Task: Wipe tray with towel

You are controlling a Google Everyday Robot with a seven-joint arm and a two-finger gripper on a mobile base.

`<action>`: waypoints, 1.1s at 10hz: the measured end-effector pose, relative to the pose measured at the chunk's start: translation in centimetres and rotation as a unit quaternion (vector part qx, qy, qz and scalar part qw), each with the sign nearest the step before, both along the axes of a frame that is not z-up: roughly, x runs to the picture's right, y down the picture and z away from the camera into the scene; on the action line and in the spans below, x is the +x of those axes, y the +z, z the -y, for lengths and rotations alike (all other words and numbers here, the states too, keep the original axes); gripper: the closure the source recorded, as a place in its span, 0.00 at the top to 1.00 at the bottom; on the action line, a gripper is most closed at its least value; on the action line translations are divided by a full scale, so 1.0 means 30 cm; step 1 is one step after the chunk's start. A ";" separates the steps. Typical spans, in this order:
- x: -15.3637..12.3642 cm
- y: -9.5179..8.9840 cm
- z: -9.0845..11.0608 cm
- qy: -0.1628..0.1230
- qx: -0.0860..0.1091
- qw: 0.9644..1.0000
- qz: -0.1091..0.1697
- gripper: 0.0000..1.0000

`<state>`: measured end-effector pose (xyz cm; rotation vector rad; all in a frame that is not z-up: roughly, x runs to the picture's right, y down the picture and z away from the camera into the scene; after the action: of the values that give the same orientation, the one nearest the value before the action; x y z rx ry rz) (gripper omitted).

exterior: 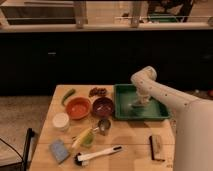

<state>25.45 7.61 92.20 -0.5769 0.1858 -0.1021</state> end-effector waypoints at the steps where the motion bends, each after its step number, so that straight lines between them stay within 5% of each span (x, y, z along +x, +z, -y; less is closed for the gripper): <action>1: -0.029 0.020 -0.010 -0.005 -0.007 1.000 0.011 0.00; 7: -0.150 0.042 -0.095 -0.063 -0.046 0.994 0.077 0.00; 11: -0.150 -0.090 -0.210 -0.115 -0.075 0.983 0.121 0.00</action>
<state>20.95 13.90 89.51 -0.6862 0.0073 -0.4104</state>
